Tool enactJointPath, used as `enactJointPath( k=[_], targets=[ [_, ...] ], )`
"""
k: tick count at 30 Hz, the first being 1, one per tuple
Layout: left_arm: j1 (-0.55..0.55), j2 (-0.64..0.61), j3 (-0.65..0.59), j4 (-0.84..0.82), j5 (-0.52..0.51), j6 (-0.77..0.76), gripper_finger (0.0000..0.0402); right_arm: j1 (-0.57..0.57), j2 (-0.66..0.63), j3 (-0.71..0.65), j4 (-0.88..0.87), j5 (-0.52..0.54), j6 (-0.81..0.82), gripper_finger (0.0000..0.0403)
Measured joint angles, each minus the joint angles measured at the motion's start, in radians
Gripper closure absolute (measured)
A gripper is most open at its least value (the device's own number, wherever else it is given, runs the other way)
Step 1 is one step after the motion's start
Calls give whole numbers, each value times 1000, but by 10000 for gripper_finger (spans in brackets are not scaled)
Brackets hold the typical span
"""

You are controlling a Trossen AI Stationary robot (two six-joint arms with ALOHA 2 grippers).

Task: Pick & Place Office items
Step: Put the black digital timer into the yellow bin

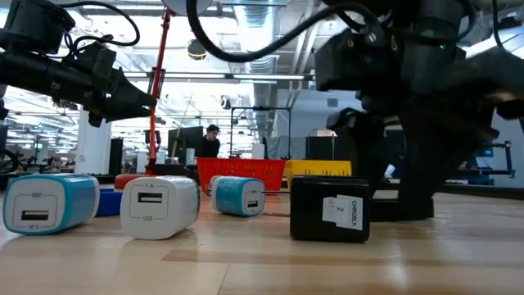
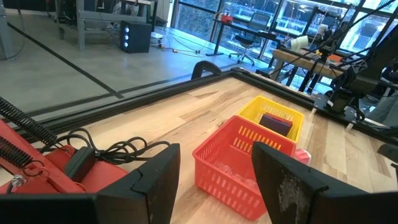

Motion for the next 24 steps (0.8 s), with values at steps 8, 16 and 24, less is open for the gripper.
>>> enactJointPath(
  k=[8,16,24],
  targets=[
    [0,0,0,0,0,0,206,-3,0,0,1,1,1,143],
    [0,0,0,0,0,0,206,-2,0,1,4,5,6,177],
    [0,0,0,0,0,0,206,-2,0,3,15,-37,18,273]
  ],
)
